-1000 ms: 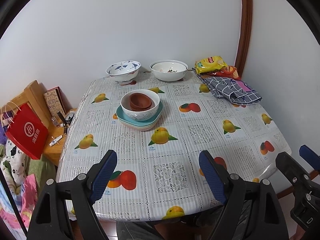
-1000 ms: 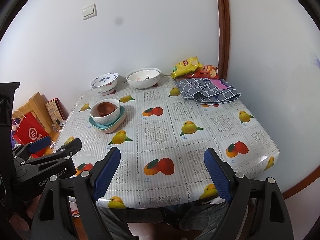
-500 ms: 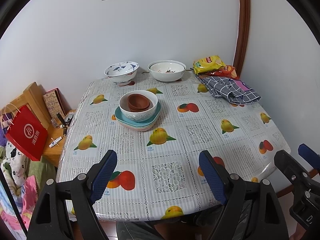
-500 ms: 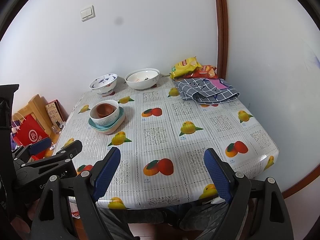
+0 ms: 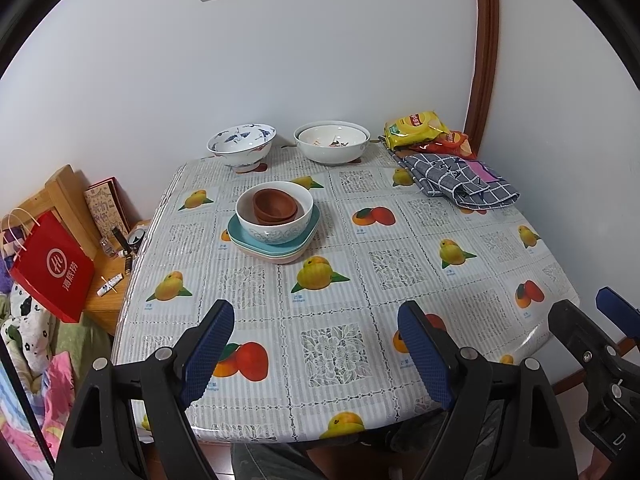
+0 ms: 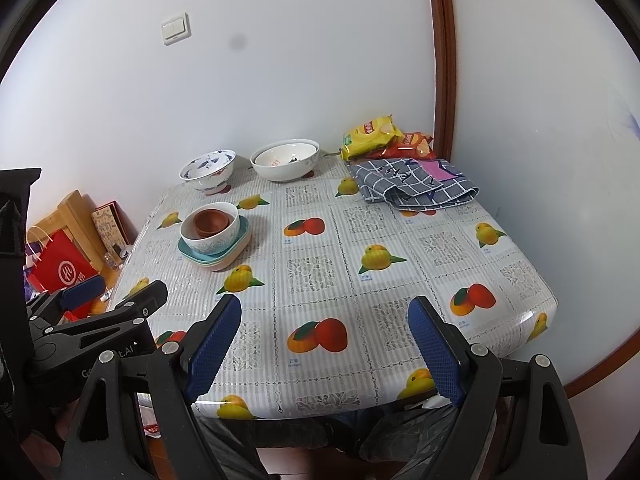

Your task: Organize plates and bowls

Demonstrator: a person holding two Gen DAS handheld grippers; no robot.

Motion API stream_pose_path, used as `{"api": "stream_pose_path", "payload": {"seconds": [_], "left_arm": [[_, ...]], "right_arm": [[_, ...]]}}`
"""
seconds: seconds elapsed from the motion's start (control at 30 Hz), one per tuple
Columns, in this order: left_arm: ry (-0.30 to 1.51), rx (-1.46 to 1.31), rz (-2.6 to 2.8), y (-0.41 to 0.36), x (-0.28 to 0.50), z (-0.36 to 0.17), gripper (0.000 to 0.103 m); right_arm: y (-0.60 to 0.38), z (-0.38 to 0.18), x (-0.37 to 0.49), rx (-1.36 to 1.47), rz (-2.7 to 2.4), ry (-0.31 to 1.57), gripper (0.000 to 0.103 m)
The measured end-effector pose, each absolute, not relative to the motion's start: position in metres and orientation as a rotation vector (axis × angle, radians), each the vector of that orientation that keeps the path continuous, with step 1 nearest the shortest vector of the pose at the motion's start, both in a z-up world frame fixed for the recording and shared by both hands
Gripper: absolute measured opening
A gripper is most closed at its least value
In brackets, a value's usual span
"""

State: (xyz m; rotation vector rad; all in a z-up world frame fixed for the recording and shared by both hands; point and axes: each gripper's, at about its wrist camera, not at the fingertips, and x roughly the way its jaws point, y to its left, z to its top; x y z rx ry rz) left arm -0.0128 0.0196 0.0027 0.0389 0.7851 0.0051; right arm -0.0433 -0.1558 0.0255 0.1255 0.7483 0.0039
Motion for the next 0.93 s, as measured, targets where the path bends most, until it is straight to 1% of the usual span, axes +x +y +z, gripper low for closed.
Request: {"api": "stream_pose_path", "payload": {"seconds": [0.93], "left_arm": [[0.770, 0.032, 0.001, 0.0225, -0.0129, 0.0044, 0.083]], "right_arm": [[-0.1541, 0.0264, -0.0463, 0.137, 0.010, 0.736, 0.085]]}}
